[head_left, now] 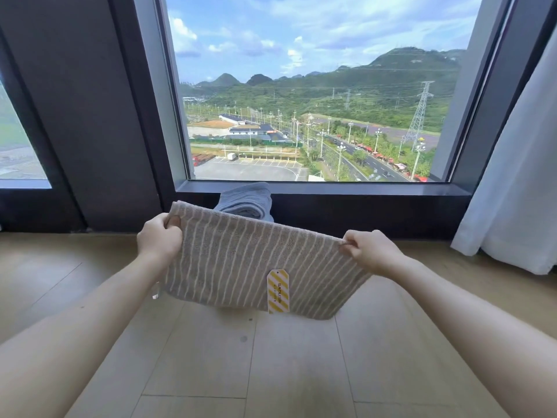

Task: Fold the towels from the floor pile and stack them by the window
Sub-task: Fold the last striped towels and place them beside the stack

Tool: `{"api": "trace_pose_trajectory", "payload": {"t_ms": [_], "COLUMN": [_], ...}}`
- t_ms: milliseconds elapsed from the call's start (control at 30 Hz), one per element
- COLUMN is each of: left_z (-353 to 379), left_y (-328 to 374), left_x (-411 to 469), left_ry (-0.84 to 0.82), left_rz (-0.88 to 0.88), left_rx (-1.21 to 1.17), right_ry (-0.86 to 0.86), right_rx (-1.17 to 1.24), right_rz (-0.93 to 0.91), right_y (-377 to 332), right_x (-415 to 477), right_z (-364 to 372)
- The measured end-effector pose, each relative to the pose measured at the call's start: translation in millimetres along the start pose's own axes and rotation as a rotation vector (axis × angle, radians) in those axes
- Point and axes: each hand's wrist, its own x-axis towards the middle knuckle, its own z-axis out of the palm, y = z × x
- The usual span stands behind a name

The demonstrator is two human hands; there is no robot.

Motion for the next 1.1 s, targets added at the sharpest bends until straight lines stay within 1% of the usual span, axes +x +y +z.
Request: {"api": "trace_pose_trajectory", "payload": {"t_ms": [100, 133, 200, 233, 300, 367, 467, 600, 667, 767, 833, 967, 1100], "left_z": [-1.5, -2.3, -4.5, -5.4, -4.4, -0.3, 8.6, 16.9, 16.4, 19.7, 20.5, 20.2, 18.0], "left_y": [-1.3, -2.1, -3.3, -3.8, -2.7, 3.0, 15.1, 28.6, 35.5, 40.1, 41.7, 46.4, 52.5], "left_x": [2.0, 2.2, 1.5, 0.1, -3.0, -7.1, -12.5, -18.5, -23.7, -27.8, -30.1, -31.8, -33.5], "left_ry": [0.009, 0.027, 0.064, 0.063, 0.007, -0.068, -0.178, -0.317, -0.36, -0.365, -0.364, -0.374, -0.342], "left_rz": [-0.024, -0.04, -0.07, -0.065, 0.001, 0.09, 0.168, 0.258, 0.305, 0.352, 0.323, 0.177, 0.061], "left_rx": [-0.005, -0.025, -0.069, -0.072, -0.06, -0.05, -0.069, -0.116, -0.166, -0.214, -0.319, -0.633, -0.812], "right_ry": [0.02, 0.034, 0.038, 0.032, 0.003, -0.054, -0.127, -0.166, -0.186, -0.207, -0.213, -0.268, -0.333], "right_rx": [-0.065, -0.043, 0.081, 0.137, 0.171, 0.154, 0.14, 0.148, 0.174, 0.198, 0.204, 0.18, 0.137], "right_rz": [0.088, 0.116, 0.177, 0.204, 0.219, 0.198, 0.14, 0.044, 0.015, -0.008, -0.026, -0.052, -0.059], "right_y": [7.6, 11.0, 17.4, 19.2, 21.0, 16.3, 0.2, -18.3, -23.8, -27.0, -27.0, -26.0, -23.7], "right_x": [-0.3, -1.7, -4.6, -6.8, -9.3, -10.7, -9.6, -4.4, -3.2, -4.3, -7.4, -14.8, -15.8], "right_z": [-1.6, -2.4, -3.2, -2.5, 3.0, 12.1, 23.3, 30.8, 33.3, 35.4, 35.3, 31.5, 32.7]}}
